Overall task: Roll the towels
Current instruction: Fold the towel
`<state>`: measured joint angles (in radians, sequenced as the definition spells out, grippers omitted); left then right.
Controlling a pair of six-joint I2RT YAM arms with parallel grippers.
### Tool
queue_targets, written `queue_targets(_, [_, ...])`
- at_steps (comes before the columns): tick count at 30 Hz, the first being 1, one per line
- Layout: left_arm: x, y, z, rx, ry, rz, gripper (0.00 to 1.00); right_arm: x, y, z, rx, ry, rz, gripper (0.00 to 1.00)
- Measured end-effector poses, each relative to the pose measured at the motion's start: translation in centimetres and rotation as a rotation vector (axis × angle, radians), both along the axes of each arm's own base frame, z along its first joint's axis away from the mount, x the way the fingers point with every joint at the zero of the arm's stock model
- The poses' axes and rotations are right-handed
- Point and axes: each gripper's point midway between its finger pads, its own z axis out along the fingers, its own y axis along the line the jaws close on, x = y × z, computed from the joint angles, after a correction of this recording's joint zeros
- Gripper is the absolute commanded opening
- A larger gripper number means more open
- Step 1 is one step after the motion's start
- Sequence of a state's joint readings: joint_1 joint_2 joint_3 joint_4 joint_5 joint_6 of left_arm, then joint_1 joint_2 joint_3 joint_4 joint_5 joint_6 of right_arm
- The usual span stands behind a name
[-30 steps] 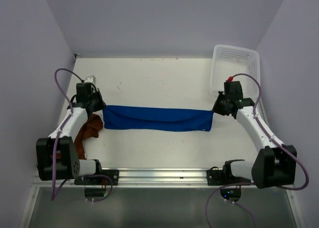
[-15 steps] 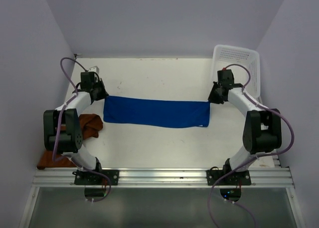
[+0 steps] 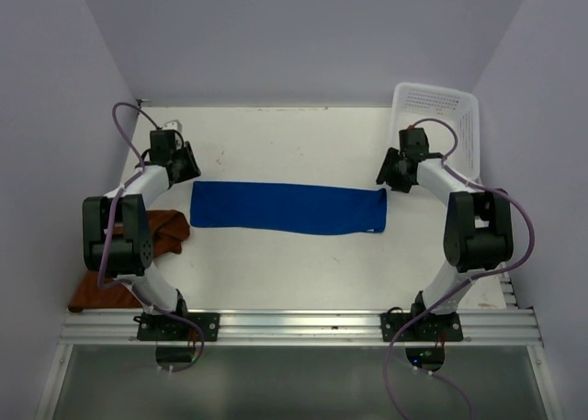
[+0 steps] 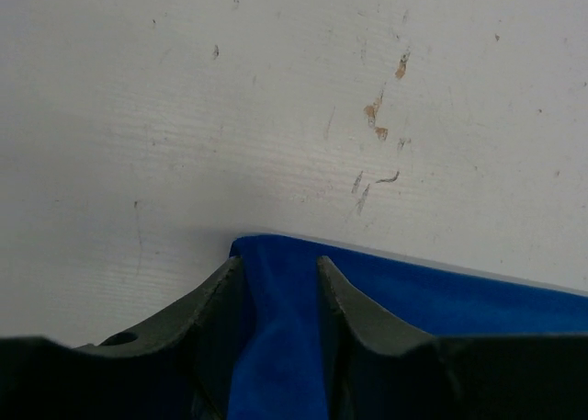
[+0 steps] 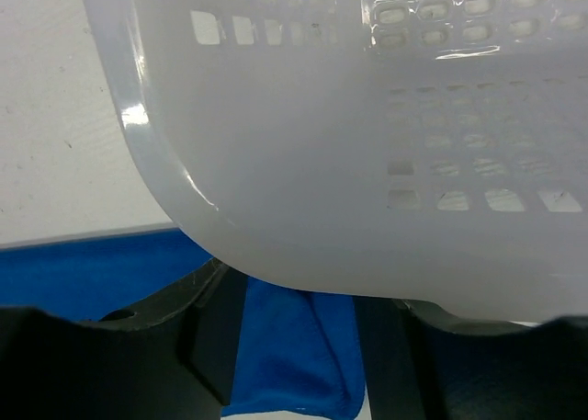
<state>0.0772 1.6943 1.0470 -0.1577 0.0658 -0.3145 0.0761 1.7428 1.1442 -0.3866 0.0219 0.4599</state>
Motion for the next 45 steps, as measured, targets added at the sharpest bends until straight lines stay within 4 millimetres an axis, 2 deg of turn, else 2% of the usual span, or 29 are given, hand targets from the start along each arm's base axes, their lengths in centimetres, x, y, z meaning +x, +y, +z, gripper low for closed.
queue_targets(4, [0.4,0.5,0.5,0.025,-0.011,0.010,0.50,0.0,0.2,0.4,0.006,-0.010,0.010,0.54])
queue_targets(9, [0.3,0.8,0.8,0.043,-0.006,0.015,0.52,-0.3,0.1,2.3,0.002,-0.053,0.020,0.56])
queue_targets(13, [-0.1,0.7,1.7,0.044,-0.014,0.012,0.53,-1.9,-0.2,3.3,0.006,-0.077,0.017,0.55])
queue_targets(15, [-0.5,0.4,2.7,0.047,-0.038,0.005,0.53,-2.8,-0.4,2.9,0.009,-0.071,0.015,0.49])
queue_targets(16, [-0.7,0.2,3.4,0.048,-0.053,-0.002,0.53,-3.4,-0.4,2.5,0.012,-0.060,0.017,0.40])
queue_targets(19, [-1.3,-1.1,5.2,0.052,-0.101,-0.038,0.54,-5.1,0.0,0.6,0.038,-0.014,0.030,0.31])
queue_targets(24, [-2.3,-3.2,6.8,0.067,-0.148,-0.110,0.55,-7.6,1.1,-1.6,0.095,0.057,0.064,0.27])
queue_targets(31, [-3.0,-4.4,6.2,0.079,-0.135,-0.155,0.55,-8.7,1.9,-2.6,0.137,0.083,0.086,0.26])
queue_targets(39, [-3.0,-4.6,6.3,0.086,-0.139,-0.172,0.56,-9.2,2.4,-3.1,0.139,0.094,0.101,0.26])
queue_targets(40, [-3.0,-4.6,6.3,0.086,-0.139,-0.173,0.56,-9.2,2.4,-3.2,0.138,0.097,0.103,0.17])
queue_targets(41, [-3.0,-4.6,6.3,0.085,-0.140,-0.173,0.56,-9.3,2.5,-3.2,0.137,0.100,0.107,0.14])
queue_targets(45, [-3.1,-4.7,6.3,0.082,-0.140,-0.177,0.56,-9.4,2.6,-3.4,0.137,0.107,0.111,0.06])
